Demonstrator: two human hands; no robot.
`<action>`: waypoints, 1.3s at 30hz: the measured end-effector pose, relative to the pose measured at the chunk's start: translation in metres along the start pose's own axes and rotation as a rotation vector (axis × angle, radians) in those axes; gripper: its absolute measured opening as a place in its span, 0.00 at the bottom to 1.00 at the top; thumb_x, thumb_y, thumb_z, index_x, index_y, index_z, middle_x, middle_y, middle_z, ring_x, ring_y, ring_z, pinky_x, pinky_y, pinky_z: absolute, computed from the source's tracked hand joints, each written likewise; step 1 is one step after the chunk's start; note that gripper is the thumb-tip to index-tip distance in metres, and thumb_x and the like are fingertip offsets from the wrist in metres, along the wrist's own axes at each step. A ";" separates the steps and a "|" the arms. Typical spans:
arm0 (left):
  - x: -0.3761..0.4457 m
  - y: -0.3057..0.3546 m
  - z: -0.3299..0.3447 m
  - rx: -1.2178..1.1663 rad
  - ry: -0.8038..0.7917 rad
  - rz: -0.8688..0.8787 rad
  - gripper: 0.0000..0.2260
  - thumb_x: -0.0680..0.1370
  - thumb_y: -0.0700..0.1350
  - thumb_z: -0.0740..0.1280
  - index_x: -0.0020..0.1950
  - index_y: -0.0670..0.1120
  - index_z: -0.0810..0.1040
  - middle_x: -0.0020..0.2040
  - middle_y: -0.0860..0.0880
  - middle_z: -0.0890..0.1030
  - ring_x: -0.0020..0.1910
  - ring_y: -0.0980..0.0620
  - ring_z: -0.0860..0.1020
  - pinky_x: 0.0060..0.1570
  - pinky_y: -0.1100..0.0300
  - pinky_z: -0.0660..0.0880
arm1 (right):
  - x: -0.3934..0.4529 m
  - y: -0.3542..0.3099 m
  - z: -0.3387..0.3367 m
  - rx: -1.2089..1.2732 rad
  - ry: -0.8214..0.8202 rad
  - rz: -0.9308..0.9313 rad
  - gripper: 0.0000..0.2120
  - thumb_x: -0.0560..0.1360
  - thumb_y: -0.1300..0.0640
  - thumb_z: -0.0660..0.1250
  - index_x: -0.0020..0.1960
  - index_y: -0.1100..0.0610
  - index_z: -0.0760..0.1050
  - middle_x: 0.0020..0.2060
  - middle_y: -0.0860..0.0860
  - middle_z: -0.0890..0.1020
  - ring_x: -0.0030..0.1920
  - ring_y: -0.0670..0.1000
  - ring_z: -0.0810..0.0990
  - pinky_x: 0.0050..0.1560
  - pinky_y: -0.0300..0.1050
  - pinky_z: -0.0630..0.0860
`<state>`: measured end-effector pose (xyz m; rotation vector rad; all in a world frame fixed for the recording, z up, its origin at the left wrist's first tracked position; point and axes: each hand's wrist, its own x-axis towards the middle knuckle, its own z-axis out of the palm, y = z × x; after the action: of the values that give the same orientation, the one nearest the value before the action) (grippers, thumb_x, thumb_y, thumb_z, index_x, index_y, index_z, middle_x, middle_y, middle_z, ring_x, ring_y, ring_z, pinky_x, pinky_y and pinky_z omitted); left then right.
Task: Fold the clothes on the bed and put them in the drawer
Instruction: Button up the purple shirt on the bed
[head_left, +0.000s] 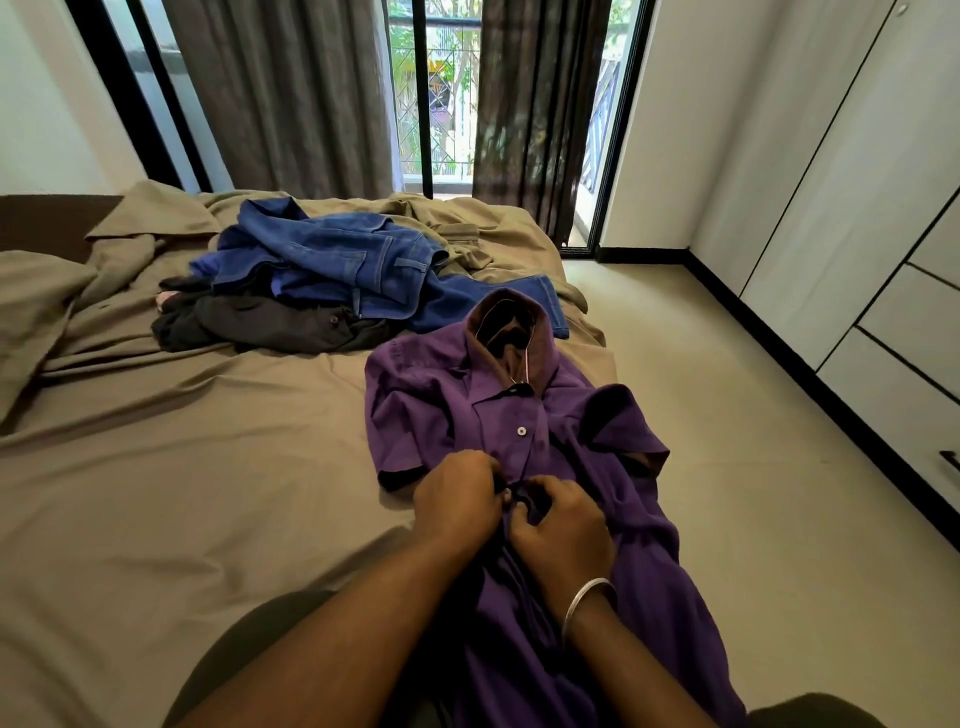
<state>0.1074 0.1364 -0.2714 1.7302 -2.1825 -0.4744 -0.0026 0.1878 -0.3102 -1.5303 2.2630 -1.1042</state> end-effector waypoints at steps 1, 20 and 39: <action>0.000 0.000 0.000 -0.005 0.006 0.003 0.07 0.76 0.51 0.71 0.51 0.52 0.83 0.49 0.53 0.84 0.50 0.50 0.81 0.46 0.55 0.79 | -0.002 0.002 0.004 -0.005 0.026 -0.011 0.10 0.71 0.52 0.72 0.51 0.52 0.82 0.47 0.49 0.82 0.48 0.52 0.80 0.40 0.45 0.77; 0.001 0.004 -0.008 -0.175 -0.014 -0.207 0.06 0.71 0.42 0.70 0.45 0.52 0.80 0.44 0.52 0.82 0.44 0.49 0.81 0.42 0.55 0.79 | -0.003 0.015 0.007 0.359 0.344 0.016 0.04 0.77 0.63 0.68 0.51 0.61 0.80 0.44 0.49 0.79 0.44 0.42 0.78 0.42 0.24 0.69; -0.002 0.011 -0.006 -0.488 0.016 -0.186 0.03 0.74 0.48 0.75 0.43 0.54 0.82 0.43 0.56 0.84 0.45 0.58 0.82 0.50 0.58 0.80 | -0.003 0.020 0.009 0.461 0.169 -0.019 0.02 0.77 0.55 0.70 0.48 0.51 0.81 0.42 0.43 0.81 0.44 0.40 0.80 0.43 0.32 0.76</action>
<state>0.1005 0.1402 -0.2612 1.6483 -1.7089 -0.9443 -0.0106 0.1895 -0.3305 -1.3108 1.9003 -1.6720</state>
